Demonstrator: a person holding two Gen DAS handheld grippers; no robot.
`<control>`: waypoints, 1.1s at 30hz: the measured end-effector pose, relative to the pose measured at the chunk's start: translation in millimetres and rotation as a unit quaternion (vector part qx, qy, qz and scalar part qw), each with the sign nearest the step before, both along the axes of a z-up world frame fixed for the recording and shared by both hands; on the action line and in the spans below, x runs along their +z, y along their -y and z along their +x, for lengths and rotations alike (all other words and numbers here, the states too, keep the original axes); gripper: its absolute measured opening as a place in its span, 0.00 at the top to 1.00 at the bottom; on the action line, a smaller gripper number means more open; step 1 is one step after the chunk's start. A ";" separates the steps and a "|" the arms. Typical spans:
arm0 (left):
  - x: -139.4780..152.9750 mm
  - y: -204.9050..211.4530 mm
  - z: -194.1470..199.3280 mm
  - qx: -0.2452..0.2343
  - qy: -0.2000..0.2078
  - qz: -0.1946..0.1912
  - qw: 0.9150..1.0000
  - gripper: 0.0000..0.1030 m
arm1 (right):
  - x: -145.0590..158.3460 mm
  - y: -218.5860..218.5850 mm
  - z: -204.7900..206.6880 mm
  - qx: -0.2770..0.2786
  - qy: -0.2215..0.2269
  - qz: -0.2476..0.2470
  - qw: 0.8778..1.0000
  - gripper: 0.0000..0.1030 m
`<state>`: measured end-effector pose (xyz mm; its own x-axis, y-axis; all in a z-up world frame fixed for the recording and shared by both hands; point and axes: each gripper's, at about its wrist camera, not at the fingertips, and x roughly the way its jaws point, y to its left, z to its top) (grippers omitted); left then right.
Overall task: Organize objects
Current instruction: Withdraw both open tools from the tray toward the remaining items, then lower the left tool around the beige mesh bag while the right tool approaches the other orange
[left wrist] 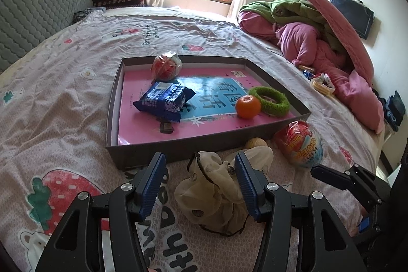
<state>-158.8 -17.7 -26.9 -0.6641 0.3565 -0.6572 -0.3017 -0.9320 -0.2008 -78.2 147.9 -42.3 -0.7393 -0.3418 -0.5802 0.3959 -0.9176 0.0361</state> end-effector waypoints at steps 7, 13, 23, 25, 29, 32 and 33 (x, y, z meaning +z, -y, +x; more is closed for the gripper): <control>-1.8 0.5 8.7 0.000 0.002 0.006 1.000 0.44 | -9.2 6.7 4.2 0.003 0.010 0.014 1.000 0.37; -4.9 1.2 15.0 0.001 0.007 0.004 1.000 0.44 | -15.8 8.7 4.5 0.000 0.021 0.020 1.000 0.37; -21.3 2.7 14.0 -0.007 0.043 0.031 0.999 0.43 | -21.6 13.8 7.0 0.004 0.025 0.029 0.999 0.37; -25.3 2.3 12.6 -0.012 0.053 0.038 0.998 0.43 | -22.3 14.2 6.6 0.003 0.026 0.029 0.999 0.37; -31.6 -2.9 12.8 -0.021 0.064 0.033 0.997 0.36 | -23.5 15.4 5.8 0.005 0.030 0.029 0.999 0.37; -31.6 -7.0 13.1 -0.023 0.059 0.023 0.998 0.36 | -24.4 16.1 4.1 0.005 0.030 0.029 0.999 0.37; -32.0 -7.7 12.2 -0.023 0.059 0.022 0.998 0.36 | -24.7 16.6 4.3 0.004 0.030 0.029 0.999 0.37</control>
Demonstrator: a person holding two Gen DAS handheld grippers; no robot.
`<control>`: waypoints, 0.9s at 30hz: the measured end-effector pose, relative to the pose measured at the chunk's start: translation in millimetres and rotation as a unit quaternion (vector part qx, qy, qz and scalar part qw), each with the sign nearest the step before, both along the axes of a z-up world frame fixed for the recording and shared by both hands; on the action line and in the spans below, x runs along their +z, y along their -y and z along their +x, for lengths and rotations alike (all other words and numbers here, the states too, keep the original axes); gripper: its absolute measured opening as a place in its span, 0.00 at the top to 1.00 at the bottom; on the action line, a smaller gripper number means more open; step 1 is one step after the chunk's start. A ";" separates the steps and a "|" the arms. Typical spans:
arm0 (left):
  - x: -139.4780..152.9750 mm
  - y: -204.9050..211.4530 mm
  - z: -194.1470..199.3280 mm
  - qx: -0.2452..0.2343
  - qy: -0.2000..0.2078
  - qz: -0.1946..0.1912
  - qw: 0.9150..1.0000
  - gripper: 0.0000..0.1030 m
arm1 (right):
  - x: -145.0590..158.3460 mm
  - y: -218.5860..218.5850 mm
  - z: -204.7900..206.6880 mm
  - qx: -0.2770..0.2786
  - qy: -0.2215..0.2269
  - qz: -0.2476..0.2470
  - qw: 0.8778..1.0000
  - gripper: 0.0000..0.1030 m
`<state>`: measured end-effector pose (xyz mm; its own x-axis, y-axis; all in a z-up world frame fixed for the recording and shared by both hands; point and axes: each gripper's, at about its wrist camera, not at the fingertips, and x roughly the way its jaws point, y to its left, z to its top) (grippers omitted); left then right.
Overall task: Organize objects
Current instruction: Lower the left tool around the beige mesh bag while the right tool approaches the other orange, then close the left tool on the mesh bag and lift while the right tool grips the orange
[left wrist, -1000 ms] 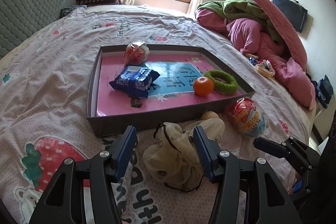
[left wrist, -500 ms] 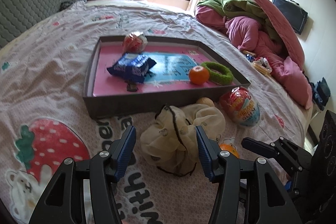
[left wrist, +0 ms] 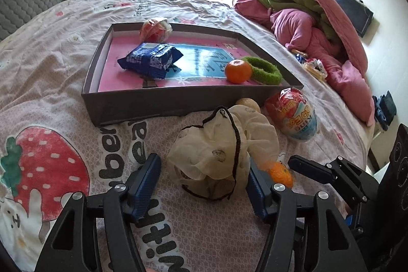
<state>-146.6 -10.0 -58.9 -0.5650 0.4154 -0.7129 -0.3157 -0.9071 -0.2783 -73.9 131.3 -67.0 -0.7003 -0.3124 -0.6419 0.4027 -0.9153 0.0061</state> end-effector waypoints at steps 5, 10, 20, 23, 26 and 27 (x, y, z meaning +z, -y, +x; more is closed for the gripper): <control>-0.9 -6.5 -3.5 -0.003 -0.004 -0.011 1.000 0.36 | -3.3 1.9 -3.3 -0.005 -0.002 0.008 1.000 0.37; -0.8 -11.7 -5.9 -0.005 -0.009 -0.023 1.000 0.36 | -5.5 2.1 -5.8 -0.008 -0.006 0.010 1.000 0.41; 1.3 -17.7 -6.3 -0.020 -0.008 -0.016 1.000 0.65 | -7.7 10.8 -3.9 0.016 -0.018 0.026 0.999 0.61; 1.5 -19.6 -5.5 -0.025 -0.011 -0.015 1.000 0.76 | -7.5 10.3 -4.1 0.017 -0.018 0.024 0.999 0.61; 3.2 -21.6 -4.6 -0.031 -0.015 -0.015 0.999 0.83 | -7.1 9.5 -5.0 0.017 -0.017 0.021 0.999 0.61; 4.3 -22.0 -4.3 -0.033 -0.018 -0.015 0.999 0.86 | -7.3 9.6 -5.5 0.017 -0.017 0.020 1.000 0.61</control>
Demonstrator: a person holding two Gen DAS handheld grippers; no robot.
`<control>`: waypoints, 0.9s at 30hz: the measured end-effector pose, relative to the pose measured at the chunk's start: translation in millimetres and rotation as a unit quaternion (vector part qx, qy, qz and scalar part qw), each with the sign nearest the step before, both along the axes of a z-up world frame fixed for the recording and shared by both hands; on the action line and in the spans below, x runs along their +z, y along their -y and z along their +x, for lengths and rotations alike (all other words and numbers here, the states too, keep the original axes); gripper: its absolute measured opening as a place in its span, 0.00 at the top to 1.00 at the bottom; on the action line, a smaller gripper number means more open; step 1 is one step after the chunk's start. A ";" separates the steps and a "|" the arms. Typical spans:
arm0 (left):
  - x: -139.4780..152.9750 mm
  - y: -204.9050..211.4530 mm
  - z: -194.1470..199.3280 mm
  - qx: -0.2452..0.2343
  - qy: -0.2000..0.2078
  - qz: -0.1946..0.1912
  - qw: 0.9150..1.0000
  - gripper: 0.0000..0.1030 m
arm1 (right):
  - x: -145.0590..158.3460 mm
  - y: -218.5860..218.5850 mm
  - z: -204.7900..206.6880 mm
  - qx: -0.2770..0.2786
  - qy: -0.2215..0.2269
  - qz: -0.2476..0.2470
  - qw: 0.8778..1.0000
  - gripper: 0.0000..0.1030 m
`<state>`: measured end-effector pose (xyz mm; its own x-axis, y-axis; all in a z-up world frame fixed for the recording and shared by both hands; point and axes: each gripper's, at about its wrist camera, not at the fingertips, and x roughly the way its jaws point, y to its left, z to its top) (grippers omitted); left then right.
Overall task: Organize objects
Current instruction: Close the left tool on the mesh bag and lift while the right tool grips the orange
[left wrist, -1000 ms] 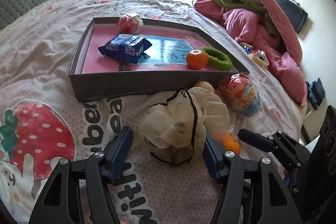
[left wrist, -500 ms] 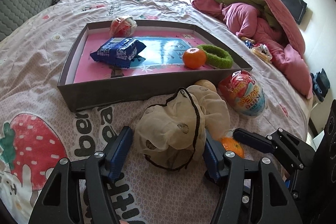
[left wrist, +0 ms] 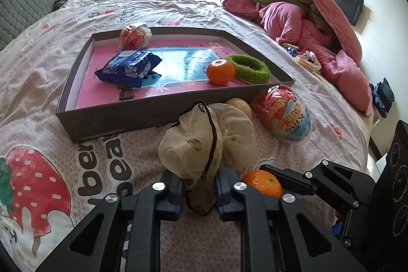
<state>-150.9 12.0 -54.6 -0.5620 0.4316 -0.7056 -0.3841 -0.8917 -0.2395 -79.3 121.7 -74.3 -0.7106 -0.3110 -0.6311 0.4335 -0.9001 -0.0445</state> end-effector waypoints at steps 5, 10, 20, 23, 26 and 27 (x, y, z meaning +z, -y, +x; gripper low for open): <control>8.3 0.0 3.8 -0.007 -0.014 0.016 1.000 0.88 | 1.6 -1.0 0.7 0.001 -0.001 -0.006 1.000 0.61; 18.1 1.5 6.8 -0.003 -0.030 0.022 0.999 0.88 | 3.1 0.3 2.6 0.009 -0.003 -0.009 1.000 0.61; 29.0 8.4 10.3 0.009 -0.046 0.029 0.998 0.88 | 10.1 4.1 8.8 0.020 -0.031 -0.001 0.999 0.61; 33.8 11.9 11.7 0.015 -0.057 0.030 0.998 0.88 | 14.2 3.5 10.4 0.018 -0.043 0.004 0.999 0.61; 35.9 15.7 10.8 0.022 -0.058 0.033 0.998 0.88 | 19.7 3.1 11.3 0.014 -0.060 0.010 0.998 0.61; 36.0 16.1 10.0 0.023 -0.057 0.033 0.998 0.88 | 21.3 2.7 11.3 0.013 -0.065 0.012 0.998 0.61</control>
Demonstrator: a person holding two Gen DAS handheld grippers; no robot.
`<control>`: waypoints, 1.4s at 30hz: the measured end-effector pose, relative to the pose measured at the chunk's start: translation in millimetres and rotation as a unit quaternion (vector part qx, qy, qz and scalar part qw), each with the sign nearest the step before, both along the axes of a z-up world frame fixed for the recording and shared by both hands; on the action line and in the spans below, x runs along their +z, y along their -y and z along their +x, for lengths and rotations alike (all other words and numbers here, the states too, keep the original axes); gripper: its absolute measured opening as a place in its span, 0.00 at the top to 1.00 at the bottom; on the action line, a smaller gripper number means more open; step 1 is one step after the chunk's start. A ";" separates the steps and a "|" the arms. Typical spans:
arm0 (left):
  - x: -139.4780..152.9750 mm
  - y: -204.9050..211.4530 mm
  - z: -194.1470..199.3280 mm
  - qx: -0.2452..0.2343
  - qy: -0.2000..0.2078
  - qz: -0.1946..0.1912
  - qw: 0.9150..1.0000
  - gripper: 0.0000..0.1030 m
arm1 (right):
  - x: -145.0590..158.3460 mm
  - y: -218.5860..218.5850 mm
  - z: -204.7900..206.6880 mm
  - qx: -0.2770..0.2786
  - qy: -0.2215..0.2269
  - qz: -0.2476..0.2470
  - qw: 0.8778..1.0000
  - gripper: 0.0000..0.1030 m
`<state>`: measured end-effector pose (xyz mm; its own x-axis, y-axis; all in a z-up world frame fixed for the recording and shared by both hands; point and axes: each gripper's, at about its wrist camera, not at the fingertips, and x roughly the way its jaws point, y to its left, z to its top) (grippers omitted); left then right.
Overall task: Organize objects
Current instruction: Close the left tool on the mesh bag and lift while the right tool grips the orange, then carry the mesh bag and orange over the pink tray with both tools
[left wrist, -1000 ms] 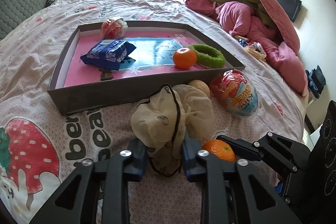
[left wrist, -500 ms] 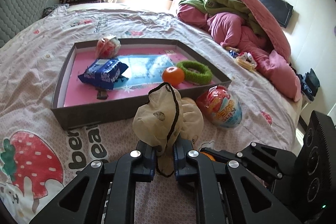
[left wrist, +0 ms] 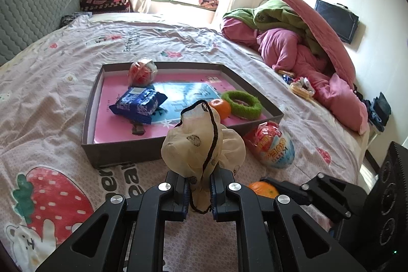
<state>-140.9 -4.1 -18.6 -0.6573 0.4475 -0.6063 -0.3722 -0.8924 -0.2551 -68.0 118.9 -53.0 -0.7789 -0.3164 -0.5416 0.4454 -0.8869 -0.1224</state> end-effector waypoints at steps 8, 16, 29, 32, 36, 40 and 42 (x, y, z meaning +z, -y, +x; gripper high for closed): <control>10.4 4.2 -1.0 0.010 -0.018 0.002 1.000 0.88 | 14.8 -3.2 -2.2 -0.012 -0.034 0.004 0.999 0.61; 20.7 7.8 -10.4 0.033 -0.027 0.016 0.999 0.88 | 26.4 -19.5 -11.0 -0.036 -0.045 -0.014 0.998 0.61; 33.9 8.8 -33.3 0.063 -0.037 0.043 0.996 0.88 | 57.5 -37.5 -42.5 -0.063 -0.083 -0.037 0.994 0.61; 35.9 11.6 -40.2 0.072 -0.038 0.048 0.996 0.88 | 60.4 -37.7 -49.9 -0.062 -0.083 -0.044 0.994 0.61; 38.8 17.1 -46.3 0.085 -0.044 0.051 0.994 0.88 | 62.7 -36.1 -57.3 -0.058 -0.088 -0.046 0.993 0.61; 40.1 23.3 -49.1 0.096 -0.050 0.046 0.993 0.88 | 66.7 -33.8 -68.5 -0.056 -0.095 -0.052 0.993 0.61; 41.3 27.4 -50.6 0.102 -0.054 0.043 0.992 0.88 | 68.7 -33.1 -74.2 -0.055 -0.095 -0.059 0.992 0.61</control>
<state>-191.4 -31.5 22.7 -0.7988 0.3447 -0.4931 -0.2145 -0.9289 -0.3018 -142.2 152.1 15.7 -0.8968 -0.2762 -0.3456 0.3241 -0.9419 -0.0884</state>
